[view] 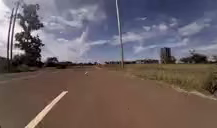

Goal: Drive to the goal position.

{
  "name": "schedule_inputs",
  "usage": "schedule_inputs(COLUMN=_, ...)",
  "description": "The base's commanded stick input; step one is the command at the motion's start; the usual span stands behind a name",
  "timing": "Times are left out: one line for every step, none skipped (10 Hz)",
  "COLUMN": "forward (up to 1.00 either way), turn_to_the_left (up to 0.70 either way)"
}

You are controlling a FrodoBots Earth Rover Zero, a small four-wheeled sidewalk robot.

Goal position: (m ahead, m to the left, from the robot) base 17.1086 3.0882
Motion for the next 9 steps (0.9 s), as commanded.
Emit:
schedule_inputs(forward=1.0, turn_to_the_left=0.0)
schedule_inputs(forward=1.0, turn_to_the_left=0.0)
schedule_inputs(forward=1.0, turn_to_the_left=0.0)
schedule_inputs(forward=1.0, turn_to_the_left=0.0)
schedule_inputs(forward=1.0, turn_to_the_left=0.0)
schedule_inputs(forward=1.0, turn_to_the_left=0.0)
schedule_inputs(forward=1.0, turn_to_the_left=0.0)
schedule_inputs(forward=1.0, turn_to_the_left=0.0)
schedule_inputs(forward=1.0, turn_to_the_left=0.0)
